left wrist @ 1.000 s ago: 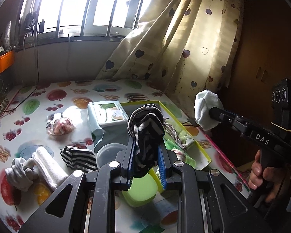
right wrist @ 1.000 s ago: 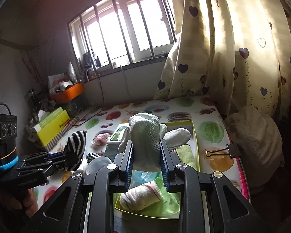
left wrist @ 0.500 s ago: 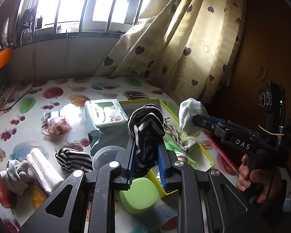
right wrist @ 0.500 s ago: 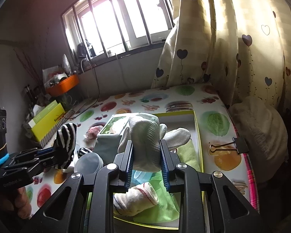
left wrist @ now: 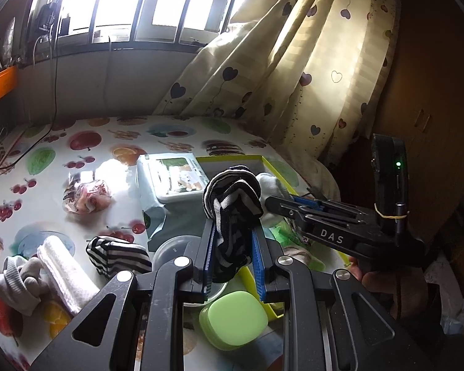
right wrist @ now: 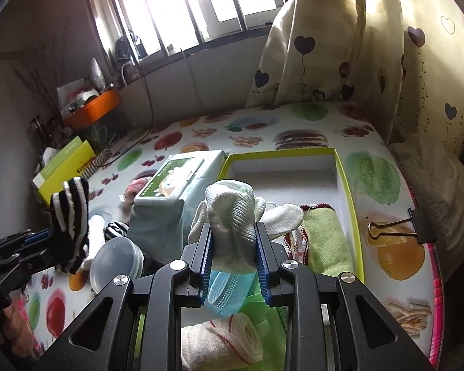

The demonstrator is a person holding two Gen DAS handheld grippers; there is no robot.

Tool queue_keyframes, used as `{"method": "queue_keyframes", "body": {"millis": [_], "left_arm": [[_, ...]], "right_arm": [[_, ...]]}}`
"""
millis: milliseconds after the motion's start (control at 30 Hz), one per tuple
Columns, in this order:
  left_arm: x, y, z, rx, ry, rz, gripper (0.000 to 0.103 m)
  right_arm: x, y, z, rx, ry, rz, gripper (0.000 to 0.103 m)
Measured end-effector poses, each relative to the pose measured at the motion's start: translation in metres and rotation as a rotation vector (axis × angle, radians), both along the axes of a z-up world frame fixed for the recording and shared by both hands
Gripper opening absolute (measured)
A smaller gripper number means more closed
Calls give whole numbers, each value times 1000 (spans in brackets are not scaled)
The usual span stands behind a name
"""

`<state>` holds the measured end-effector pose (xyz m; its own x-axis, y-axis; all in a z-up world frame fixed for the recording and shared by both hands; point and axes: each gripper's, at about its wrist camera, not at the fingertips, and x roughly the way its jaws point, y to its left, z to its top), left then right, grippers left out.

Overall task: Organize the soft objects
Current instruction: 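Lower the knit glove into the tray and open the right tool, then lower the striped sock into the tray and open the left tool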

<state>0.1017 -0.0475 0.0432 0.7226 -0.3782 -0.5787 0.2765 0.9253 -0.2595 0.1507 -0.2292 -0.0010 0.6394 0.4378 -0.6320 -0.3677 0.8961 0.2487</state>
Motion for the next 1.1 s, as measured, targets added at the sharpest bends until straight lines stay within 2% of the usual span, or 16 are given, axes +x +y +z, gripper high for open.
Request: {"method": "queue_keyframes", "body": {"millis": [133, 233, 267, 300, 633, 1100], "left_arm": [[4, 0, -3, -1, 9, 1, 22], [4, -1, -3, 1, 12, -2, 22], [4, -2, -3, 2, 12, -2, 22], [4, -2, -3, 3, 11, -3, 22], [-2, -21, 9, 24, -15, -34, 22], [24, -81, -10, 92, 35, -169, 22]], "right_arm": [[10, 4, -18, -19, 56, 12, 31], [9, 1, -17, -17, 57, 2, 46], [6, 0, -15, -14, 49, -2, 55], [4, -1, -11, -10, 40, -4, 57], [-33, -33, 29, 40, -75, -55, 59], [-50, -87, 21, 72, -67, -162, 59]]}}
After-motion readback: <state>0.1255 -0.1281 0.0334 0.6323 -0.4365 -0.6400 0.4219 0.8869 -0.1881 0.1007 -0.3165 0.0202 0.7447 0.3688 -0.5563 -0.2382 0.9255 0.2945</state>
